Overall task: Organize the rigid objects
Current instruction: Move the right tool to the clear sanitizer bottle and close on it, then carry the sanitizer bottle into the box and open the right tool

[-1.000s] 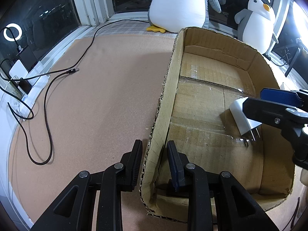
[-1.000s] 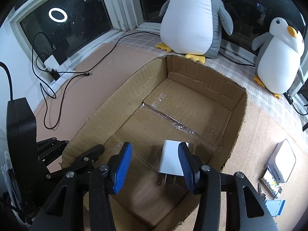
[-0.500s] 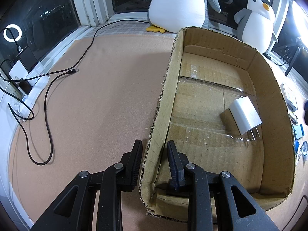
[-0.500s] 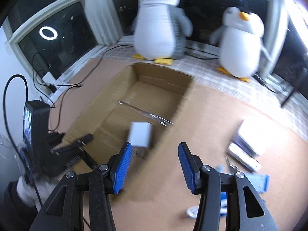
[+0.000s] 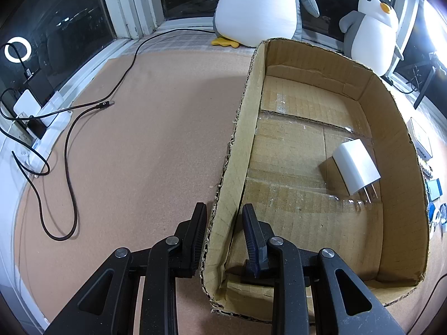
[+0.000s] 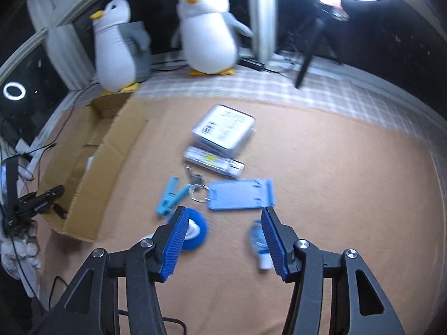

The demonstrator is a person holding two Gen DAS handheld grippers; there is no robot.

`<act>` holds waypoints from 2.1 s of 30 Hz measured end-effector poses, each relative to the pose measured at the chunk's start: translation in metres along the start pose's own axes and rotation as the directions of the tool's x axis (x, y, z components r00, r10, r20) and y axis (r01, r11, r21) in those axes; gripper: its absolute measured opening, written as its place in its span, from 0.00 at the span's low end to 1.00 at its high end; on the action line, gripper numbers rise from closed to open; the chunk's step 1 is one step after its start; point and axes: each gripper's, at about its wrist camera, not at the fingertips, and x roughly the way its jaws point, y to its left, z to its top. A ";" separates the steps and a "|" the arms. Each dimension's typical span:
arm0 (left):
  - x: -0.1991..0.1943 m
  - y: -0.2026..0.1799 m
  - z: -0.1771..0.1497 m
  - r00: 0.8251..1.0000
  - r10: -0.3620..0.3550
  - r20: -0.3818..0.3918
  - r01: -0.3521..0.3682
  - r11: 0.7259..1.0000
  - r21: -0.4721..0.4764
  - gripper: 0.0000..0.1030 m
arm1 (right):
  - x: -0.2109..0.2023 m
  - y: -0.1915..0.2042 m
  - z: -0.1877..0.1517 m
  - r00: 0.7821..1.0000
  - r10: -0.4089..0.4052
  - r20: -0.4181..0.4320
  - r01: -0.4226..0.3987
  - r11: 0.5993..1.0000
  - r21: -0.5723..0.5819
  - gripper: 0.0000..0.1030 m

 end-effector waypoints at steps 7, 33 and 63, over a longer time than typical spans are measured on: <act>0.000 0.000 0.000 1.000 0.003 0.000 -0.003 1.000 0.002 0.28 | 0.017 -0.038 -0.018 0.997 -0.036 -0.064 0.039 0.998 0.054 0.49; 0.000 -0.001 0.000 1.000 0.003 0.000 -0.003 1.000 0.002 0.28 | 0.056 -0.025 -0.025 0.982 -0.107 -0.158 0.096 0.993 -0.076 0.33; 0.001 -0.001 0.001 1.000 0.000 0.000 0.000 1.000 -0.001 0.28 | -0.015 0.079 0.023 0.996 0.085 0.008 -0.081 0.974 -0.210 0.27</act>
